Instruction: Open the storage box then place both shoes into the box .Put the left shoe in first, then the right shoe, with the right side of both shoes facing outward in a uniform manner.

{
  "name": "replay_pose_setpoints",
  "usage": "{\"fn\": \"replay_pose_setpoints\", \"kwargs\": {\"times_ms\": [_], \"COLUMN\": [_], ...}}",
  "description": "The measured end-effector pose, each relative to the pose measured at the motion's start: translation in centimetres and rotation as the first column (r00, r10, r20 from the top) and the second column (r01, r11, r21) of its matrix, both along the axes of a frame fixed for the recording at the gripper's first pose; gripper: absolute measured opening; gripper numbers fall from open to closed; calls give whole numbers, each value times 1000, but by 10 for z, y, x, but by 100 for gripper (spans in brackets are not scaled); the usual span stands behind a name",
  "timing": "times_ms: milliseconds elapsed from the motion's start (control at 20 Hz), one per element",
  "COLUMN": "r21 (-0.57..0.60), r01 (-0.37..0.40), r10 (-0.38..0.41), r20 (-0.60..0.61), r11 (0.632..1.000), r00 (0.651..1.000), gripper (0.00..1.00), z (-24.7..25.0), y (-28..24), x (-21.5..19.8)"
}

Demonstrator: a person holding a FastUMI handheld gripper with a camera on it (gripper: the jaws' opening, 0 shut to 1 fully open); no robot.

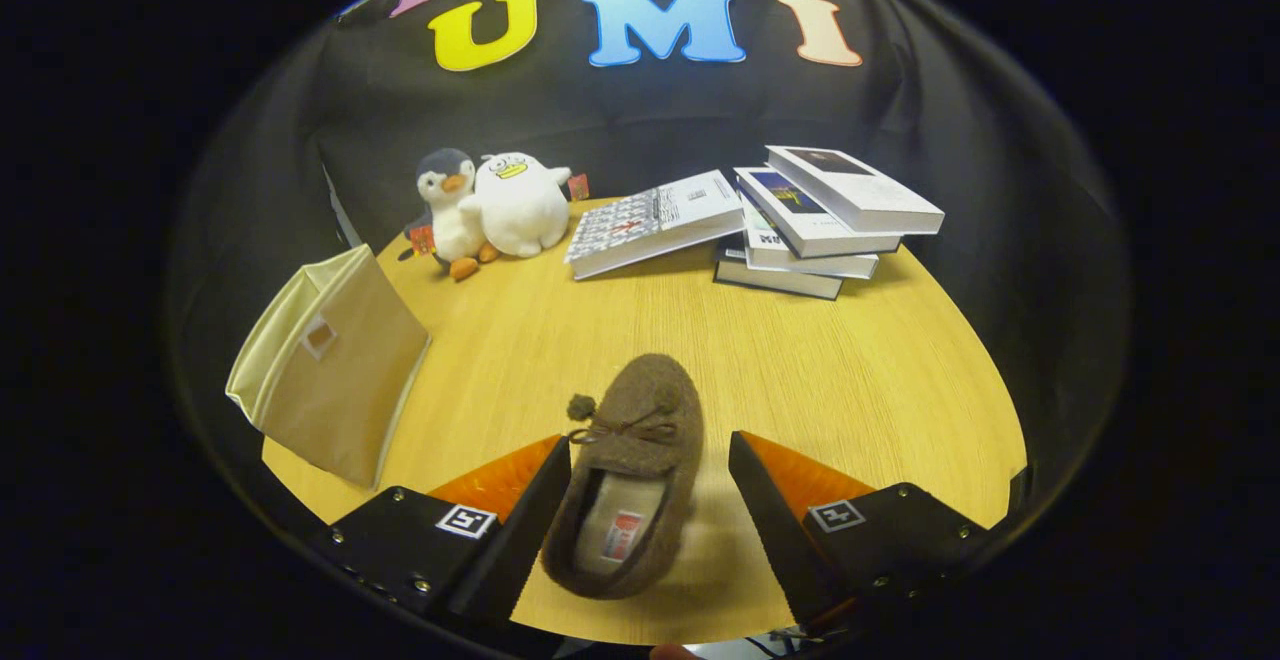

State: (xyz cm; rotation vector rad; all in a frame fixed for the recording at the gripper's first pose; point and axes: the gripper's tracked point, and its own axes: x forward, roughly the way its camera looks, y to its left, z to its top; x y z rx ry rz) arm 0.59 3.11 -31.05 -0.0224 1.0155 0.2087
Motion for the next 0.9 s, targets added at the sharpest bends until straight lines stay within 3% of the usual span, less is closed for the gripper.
{"fn": "replay_pose_setpoints", "kwargs": {"times_ms": [400,500,600,650,750,900], "r21": [-49,-12,2,2,-11,-25], "r01": [-10,4,18,22,20,-4], "r10": [2,-6,-17,-21,-22,-2], "r20": [-159,-185,-195,-210,-239,-261], "r11": [999,1000,1000,1000,1000,1000], "r00": [987,983,981,977,971,965], "gripper": [98,83,61,42,32,32], "z": [-55,-61,-64,-64,-65,-63], "y": [-15,-6,-2,0,-1,0], "x": [-25,-24,-23,-24,-24,-26]}}
